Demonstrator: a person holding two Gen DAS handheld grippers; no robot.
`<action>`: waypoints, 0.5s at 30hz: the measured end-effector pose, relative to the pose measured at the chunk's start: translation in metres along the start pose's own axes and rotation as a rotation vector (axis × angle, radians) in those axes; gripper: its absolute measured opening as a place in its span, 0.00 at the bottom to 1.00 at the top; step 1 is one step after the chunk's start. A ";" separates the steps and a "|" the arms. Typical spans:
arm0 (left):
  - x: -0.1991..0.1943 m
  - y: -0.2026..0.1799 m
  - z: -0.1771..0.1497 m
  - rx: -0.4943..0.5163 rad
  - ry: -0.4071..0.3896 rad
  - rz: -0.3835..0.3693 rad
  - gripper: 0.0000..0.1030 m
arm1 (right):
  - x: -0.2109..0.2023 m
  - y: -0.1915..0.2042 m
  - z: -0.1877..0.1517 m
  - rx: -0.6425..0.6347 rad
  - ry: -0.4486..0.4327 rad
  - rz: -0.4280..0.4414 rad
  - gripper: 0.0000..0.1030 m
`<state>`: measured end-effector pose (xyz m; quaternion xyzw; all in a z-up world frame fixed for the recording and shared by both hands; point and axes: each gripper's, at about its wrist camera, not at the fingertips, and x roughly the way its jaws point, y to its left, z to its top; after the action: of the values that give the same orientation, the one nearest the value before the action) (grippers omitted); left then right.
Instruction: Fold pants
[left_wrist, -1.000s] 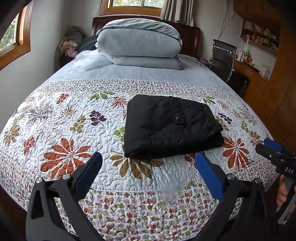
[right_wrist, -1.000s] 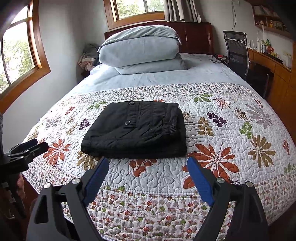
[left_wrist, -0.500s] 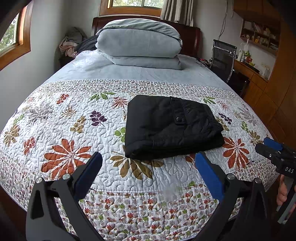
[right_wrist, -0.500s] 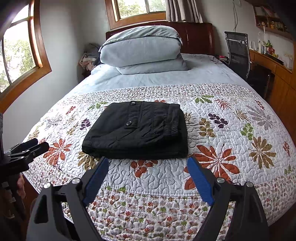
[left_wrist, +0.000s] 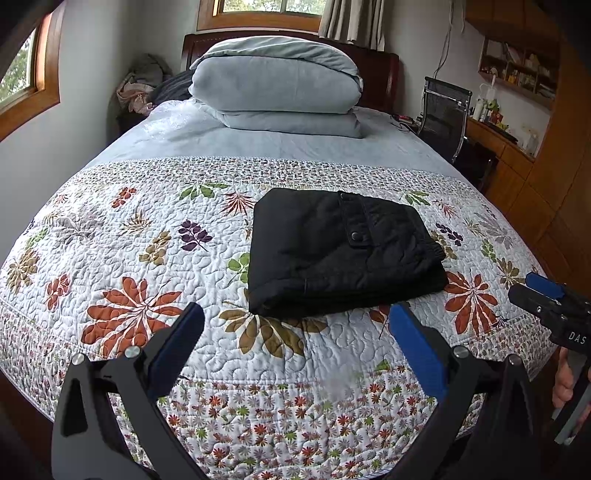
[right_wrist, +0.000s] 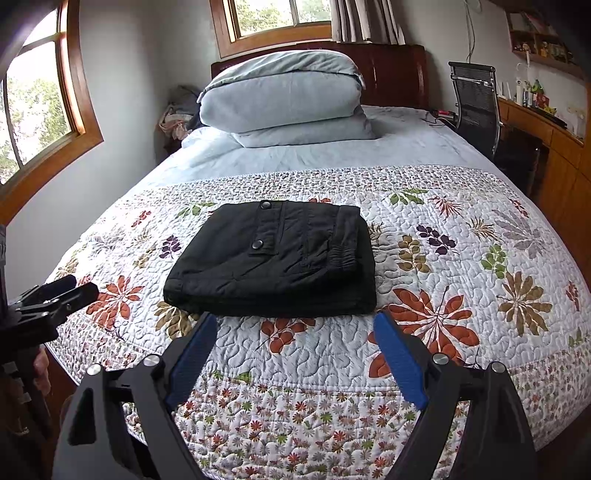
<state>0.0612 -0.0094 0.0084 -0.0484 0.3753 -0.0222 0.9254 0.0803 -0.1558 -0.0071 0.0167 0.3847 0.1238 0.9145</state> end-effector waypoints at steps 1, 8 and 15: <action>0.000 0.000 0.000 0.002 0.001 0.000 0.97 | 0.000 0.000 0.000 0.000 0.000 -0.001 0.85; 0.002 -0.001 0.000 0.007 0.001 -0.006 0.97 | 0.002 -0.001 -0.002 0.001 0.006 -0.002 0.85; 0.002 -0.001 -0.001 0.010 0.001 -0.005 0.97 | 0.002 -0.002 -0.001 0.001 0.006 -0.001 0.85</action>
<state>0.0623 -0.0109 0.0065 -0.0444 0.3755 -0.0263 0.9254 0.0810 -0.1568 -0.0098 0.0164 0.3876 0.1233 0.9134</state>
